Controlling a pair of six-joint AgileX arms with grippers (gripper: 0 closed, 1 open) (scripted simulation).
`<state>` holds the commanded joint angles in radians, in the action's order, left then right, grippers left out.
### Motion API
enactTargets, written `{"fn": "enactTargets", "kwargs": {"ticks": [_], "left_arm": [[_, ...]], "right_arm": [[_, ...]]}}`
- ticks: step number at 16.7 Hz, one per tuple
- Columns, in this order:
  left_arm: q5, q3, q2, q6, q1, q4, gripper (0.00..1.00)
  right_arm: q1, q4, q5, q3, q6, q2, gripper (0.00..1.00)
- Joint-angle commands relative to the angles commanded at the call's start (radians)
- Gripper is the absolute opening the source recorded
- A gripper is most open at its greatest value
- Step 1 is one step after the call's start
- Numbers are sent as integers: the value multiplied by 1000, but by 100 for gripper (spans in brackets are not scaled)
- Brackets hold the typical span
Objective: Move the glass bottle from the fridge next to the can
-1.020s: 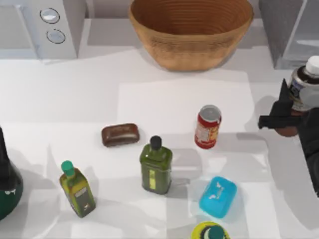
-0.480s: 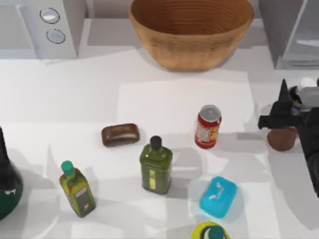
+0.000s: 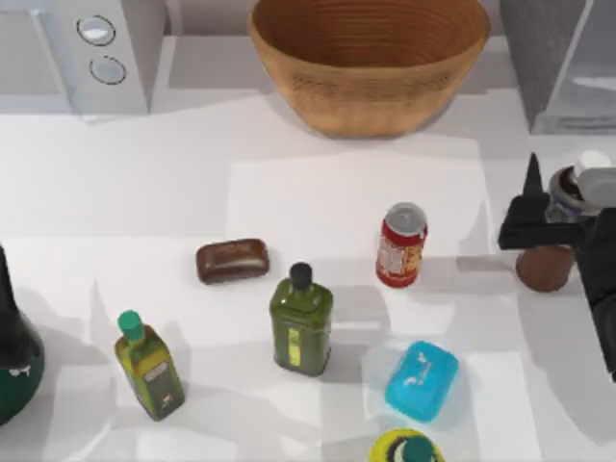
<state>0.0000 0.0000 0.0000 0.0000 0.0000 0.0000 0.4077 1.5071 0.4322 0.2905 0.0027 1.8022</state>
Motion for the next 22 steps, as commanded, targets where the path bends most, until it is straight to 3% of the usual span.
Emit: {"fn": "enactTargets", "kwargs": {"ticks": [16,22], "left_arm": [[0,0,0,0,0,0,100],[0,0,0,0,0,0,100]], "right_arm": [[55,32,54,-104,1,-67,100],[-11,-224,-64,-134,4,-341,100]]}}
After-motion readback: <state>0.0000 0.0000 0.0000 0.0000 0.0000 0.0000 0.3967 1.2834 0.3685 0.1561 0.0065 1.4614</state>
